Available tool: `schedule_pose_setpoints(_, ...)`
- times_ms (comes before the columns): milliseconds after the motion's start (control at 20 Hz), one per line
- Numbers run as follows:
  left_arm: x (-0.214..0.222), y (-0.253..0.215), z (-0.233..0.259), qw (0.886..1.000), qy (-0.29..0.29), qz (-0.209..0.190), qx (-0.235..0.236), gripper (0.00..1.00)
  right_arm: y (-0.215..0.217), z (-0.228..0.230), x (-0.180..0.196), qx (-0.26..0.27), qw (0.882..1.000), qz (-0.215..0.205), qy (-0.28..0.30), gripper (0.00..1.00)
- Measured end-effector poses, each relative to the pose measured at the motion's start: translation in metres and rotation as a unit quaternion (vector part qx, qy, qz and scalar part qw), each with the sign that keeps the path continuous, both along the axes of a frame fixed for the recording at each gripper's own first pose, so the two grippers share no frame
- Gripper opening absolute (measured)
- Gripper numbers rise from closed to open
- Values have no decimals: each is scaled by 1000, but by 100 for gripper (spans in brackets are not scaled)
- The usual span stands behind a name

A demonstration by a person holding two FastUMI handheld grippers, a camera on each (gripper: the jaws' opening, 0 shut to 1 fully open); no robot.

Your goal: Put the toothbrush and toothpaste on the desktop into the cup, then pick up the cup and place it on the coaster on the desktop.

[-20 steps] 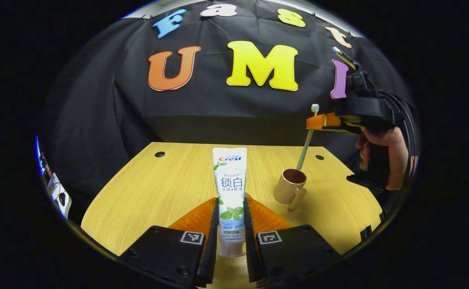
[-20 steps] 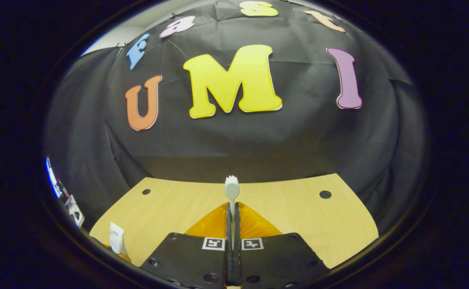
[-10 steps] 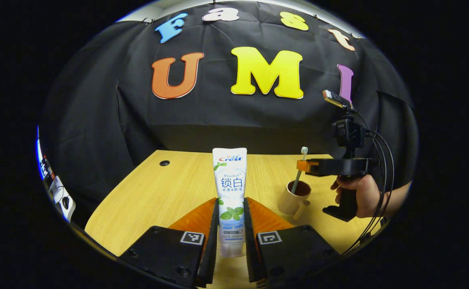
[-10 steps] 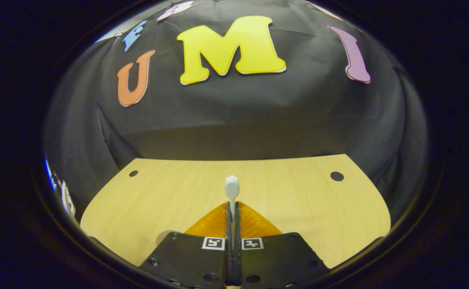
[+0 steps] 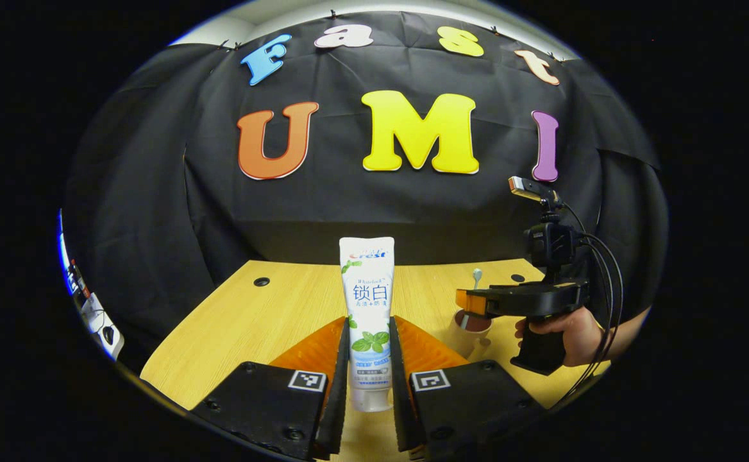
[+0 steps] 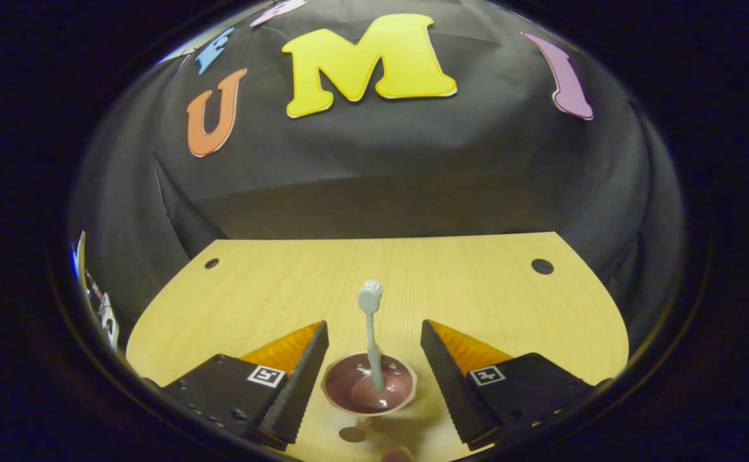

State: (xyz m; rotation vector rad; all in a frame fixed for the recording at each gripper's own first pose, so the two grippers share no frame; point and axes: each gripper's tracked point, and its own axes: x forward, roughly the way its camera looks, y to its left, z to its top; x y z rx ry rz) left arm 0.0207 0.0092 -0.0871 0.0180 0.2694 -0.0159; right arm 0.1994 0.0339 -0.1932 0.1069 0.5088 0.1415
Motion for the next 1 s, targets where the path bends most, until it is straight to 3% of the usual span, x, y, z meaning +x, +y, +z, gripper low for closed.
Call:
schedule_pose_setpoints(250,37,-42,-6,999,-36,-27,-7,34,-36,26,-26,-4,1000,-10,-20,91)
schedule_pose_setpoints(550,96,-127,-25,988,-112,-102,-25,34,-122,29,-53,-35,998,-53,-27,96)
schedule_pose_setpoints(700,127,-164,-41,979,-151,-134,-32,34,-163,8,-69,-52,996,-74,-3,95)
schedule_pose_setpoints(1000,157,-181,-76,979,-152,-129,-49,34,-200,-37,-113,-15,990,-124,67,94)
